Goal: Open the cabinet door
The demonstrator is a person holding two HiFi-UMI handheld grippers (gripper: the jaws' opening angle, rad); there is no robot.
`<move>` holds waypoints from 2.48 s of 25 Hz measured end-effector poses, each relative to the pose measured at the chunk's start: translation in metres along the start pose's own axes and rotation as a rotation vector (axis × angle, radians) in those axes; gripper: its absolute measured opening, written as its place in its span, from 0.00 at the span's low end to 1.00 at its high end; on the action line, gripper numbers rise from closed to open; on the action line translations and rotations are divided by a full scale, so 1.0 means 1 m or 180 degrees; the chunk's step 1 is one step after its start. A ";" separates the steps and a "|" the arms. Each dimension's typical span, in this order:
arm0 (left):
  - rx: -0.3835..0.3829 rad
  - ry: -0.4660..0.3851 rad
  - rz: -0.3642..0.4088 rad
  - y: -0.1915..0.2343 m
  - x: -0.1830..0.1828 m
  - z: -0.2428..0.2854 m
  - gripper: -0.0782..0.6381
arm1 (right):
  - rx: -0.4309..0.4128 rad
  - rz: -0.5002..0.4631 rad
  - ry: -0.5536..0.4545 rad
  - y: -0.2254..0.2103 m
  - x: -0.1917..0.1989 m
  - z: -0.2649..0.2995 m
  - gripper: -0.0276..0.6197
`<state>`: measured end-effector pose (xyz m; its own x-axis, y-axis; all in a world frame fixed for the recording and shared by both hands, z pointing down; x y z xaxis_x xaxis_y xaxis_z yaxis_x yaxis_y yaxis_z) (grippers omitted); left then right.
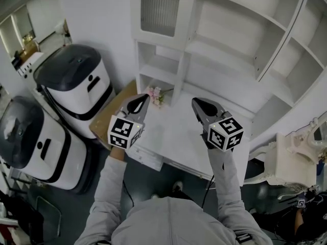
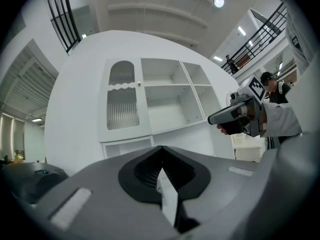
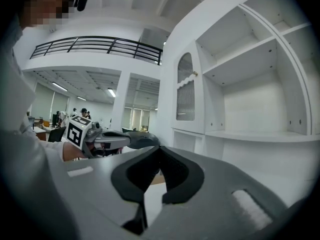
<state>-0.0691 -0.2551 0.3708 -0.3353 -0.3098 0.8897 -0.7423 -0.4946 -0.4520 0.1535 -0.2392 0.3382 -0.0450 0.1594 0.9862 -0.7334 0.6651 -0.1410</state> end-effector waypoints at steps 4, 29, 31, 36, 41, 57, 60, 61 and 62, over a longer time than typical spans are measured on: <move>-0.0001 -0.0011 0.0071 0.011 -0.004 0.026 0.13 | -0.0001 0.0028 -0.0069 -0.024 -0.017 0.017 0.05; -0.0570 -0.0779 0.0995 0.144 -0.144 0.227 0.27 | -0.0130 -0.0225 -0.0404 -0.147 -0.148 0.148 0.22; -0.0542 -0.0926 0.0976 0.159 -0.161 0.236 0.28 | -0.0088 -0.0263 -0.0383 -0.146 -0.154 0.159 0.25; -0.0443 -0.1162 0.1137 0.181 -0.199 0.257 0.30 | 0.0108 -0.0397 -0.0388 -0.145 -0.168 0.178 0.29; -0.0514 -0.1345 0.1326 0.196 -0.225 0.271 0.33 | 0.0245 -0.0330 -0.0513 -0.146 -0.178 0.190 0.30; -0.0476 -0.1761 0.1182 0.204 -0.250 0.285 0.24 | 0.0306 -0.0150 -0.0714 -0.149 -0.185 0.192 0.30; -0.0515 -0.1831 0.1143 0.204 -0.249 0.284 0.23 | 0.0256 -0.0148 -0.0710 -0.146 -0.188 0.193 0.30; -0.0502 -0.1845 0.1118 0.204 -0.249 0.284 0.23 | 0.0247 -0.0158 -0.0696 -0.145 -0.188 0.194 0.30; -0.0477 -0.1850 0.1082 0.204 -0.249 0.283 0.23 | 0.0245 -0.0167 -0.0680 -0.144 -0.188 0.195 0.30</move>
<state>0.0271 -0.5084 0.0387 -0.2294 -0.8336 0.5025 -0.7371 -0.1883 -0.6490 0.1351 -0.5072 0.1902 -0.1420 -0.0375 0.9892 -0.7877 0.6094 -0.0900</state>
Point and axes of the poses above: the fingertips, and each gripper's own axes: z forward along the fingers, y to its left, x out of its underside, the point moved 6 cm from there along -z, backward along the fingers, and after that the axes turned 14 degrees about z, right-handed, at the moved point
